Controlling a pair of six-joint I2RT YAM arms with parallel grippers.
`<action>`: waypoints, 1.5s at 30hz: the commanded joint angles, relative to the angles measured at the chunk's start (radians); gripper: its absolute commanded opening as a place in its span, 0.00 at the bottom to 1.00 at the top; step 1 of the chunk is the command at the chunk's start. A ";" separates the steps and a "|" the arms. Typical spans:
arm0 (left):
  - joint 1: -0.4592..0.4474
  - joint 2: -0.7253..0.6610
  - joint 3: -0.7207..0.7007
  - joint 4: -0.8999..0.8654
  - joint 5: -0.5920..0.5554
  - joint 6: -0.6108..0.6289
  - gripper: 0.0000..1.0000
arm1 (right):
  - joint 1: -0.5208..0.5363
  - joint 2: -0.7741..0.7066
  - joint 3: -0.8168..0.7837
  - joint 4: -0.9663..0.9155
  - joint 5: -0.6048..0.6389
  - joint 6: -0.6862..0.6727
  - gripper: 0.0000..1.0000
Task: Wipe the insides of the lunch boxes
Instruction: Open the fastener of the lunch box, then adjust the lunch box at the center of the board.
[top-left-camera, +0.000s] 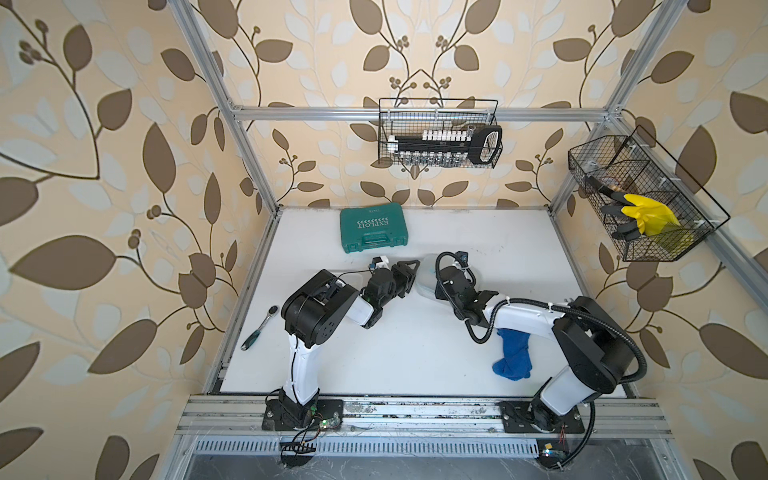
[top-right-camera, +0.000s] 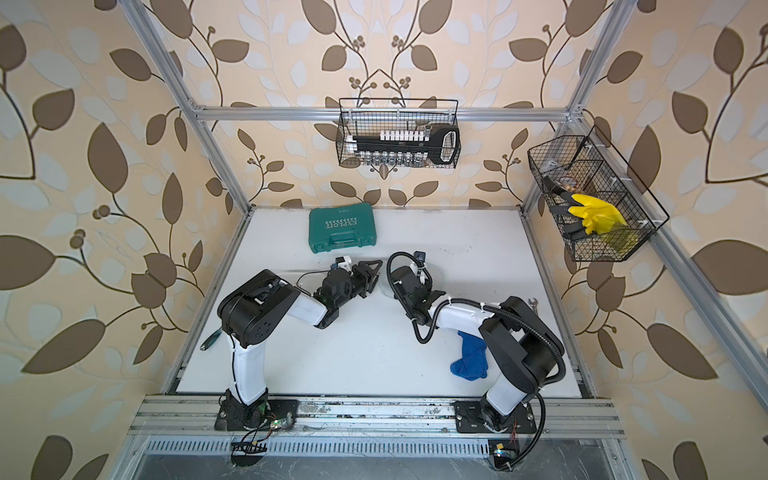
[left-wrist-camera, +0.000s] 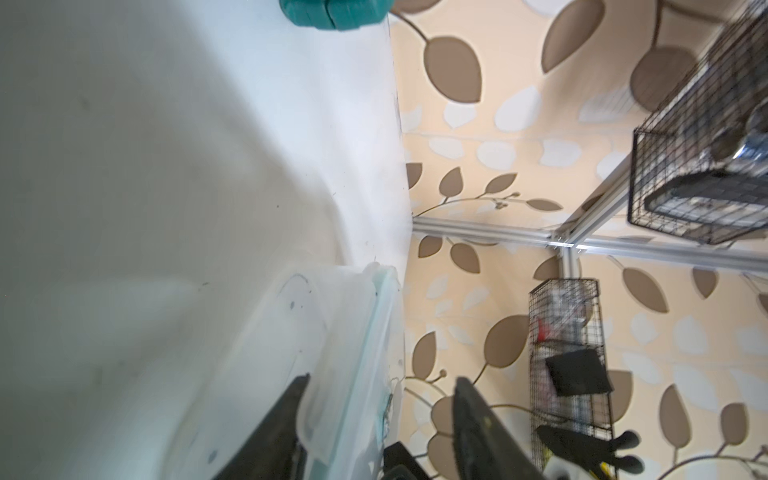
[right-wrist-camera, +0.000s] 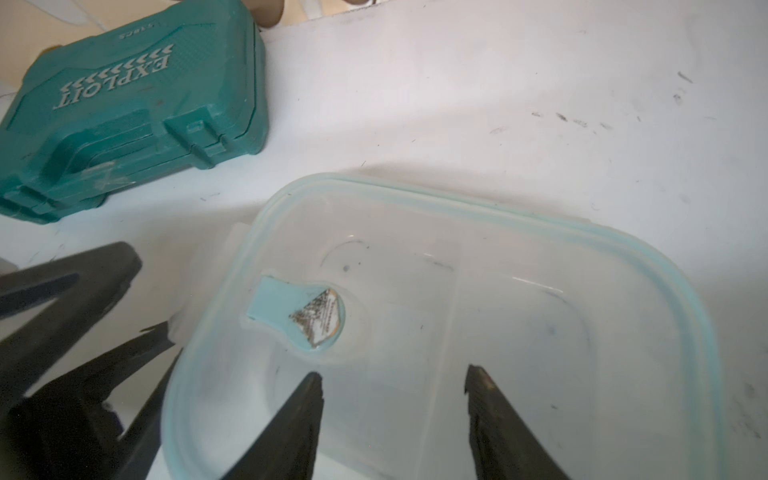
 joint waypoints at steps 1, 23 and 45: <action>-0.021 -0.132 0.000 -0.136 0.017 0.054 0.68 | -0.011 -0.044 -0.045 -0.321 -0.241 0.011 0.61; -0.088 -0.470 0.062 -0.794 -0.144 0.249 0.89 | -0.371 -0.393 -0.213 -0.258 -0.515 0.018 0.71; 0.040 0.109 0.964 -1.321 0.250 1.111 0.91 | -0.404 -0.210 -0.179 -0.125 -0.624 -0.034 0.62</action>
